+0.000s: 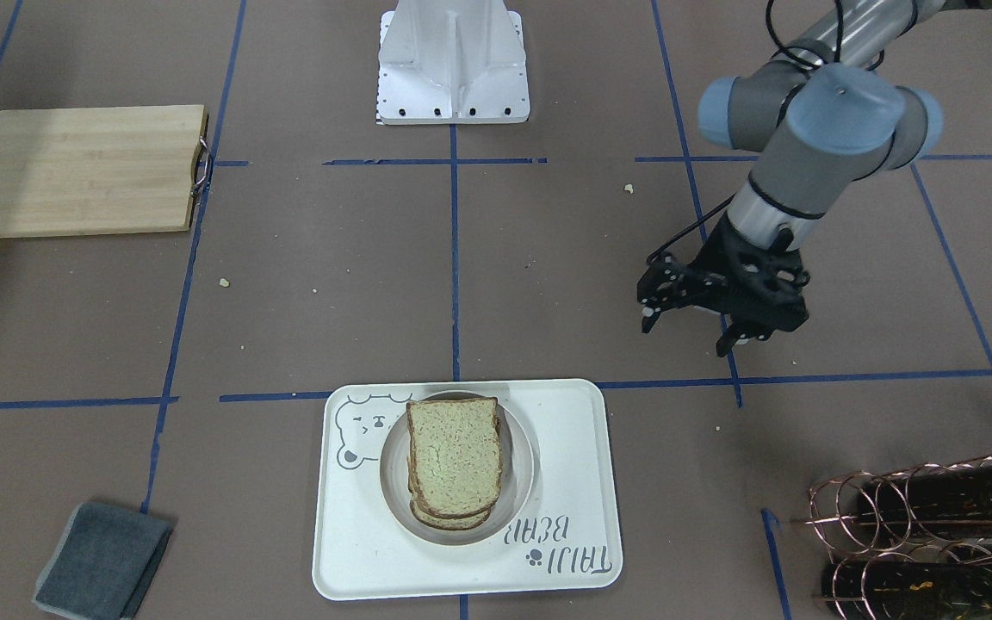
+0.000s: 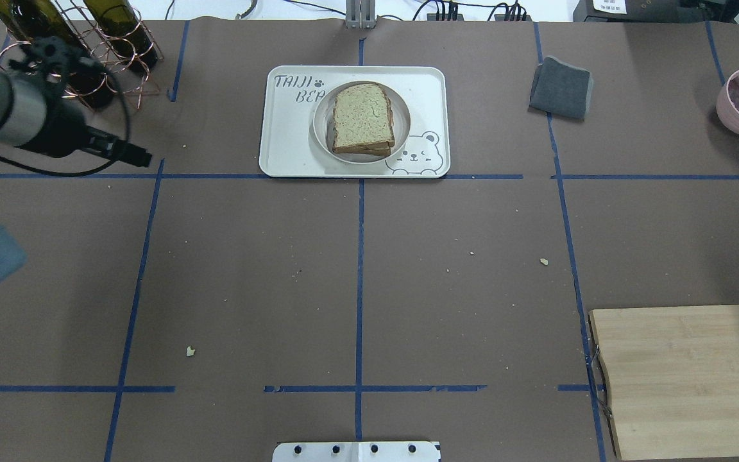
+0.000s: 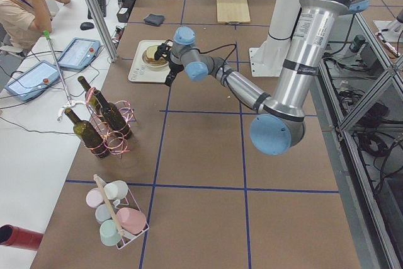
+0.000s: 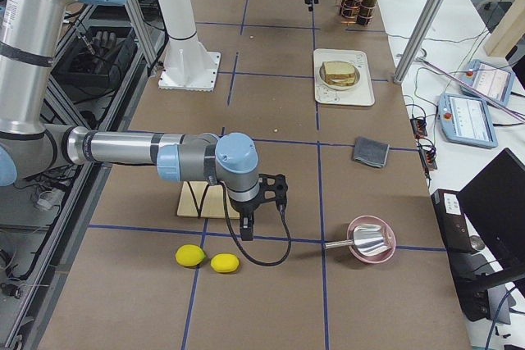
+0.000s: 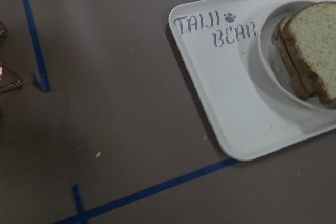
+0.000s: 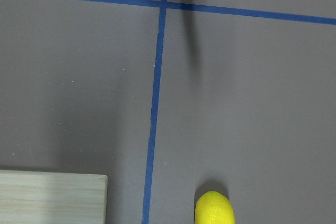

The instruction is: Make sandwich and place on tray

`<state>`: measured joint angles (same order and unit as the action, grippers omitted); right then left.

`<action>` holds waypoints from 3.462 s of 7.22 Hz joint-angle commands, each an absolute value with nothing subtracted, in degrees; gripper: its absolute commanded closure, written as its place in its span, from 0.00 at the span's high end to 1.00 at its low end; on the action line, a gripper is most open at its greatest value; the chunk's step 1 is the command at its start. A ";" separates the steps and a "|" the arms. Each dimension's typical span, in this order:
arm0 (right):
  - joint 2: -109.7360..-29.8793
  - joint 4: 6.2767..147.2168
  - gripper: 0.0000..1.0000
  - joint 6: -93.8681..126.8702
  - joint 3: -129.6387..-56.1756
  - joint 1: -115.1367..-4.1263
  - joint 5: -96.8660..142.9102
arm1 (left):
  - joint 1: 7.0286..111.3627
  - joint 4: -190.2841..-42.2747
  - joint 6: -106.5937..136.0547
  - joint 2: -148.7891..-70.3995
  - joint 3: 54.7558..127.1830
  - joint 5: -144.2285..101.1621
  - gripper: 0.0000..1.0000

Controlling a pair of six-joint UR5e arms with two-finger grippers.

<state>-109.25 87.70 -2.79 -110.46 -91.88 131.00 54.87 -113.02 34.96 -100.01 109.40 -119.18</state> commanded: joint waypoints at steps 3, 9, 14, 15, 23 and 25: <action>-108.89 88.51 1.00 -2.81 -110.30 -90.97 130.96 | 77.45 -104.04 -0.96 -79.91 111.55 -131.83 1.00; -108.98 87.98 1.00 -2.81 -109.78 -90.97 131.04 | 90.70 -81.66 -15.29 -77.69 107.57 -131.66 1.00; -108.90 87.54 1.00 -2.81 -108.46 -90.97 131.04 | 90.79 -81.48 -15.38 -77.87 109.42 -131.48 1.00; -108.98 87.54 1.00 -2.81 -108.46 -90.97 131.04 | 90.79 -81.39 -15.38 -77.61 109.68 -131.75 1.00; -109.07 87.54 1.00 -2.72 -107.84 -90.97 131.13 | 90.79 -81.56 -15.38 -77.26 109.51 -131.84 1.00; -109.07 87.54 1.00 -2.72 -107.84 -90.97 131.13 | 90.70 -81.74 -15.38 -77.26 109.42 -131.84 1.00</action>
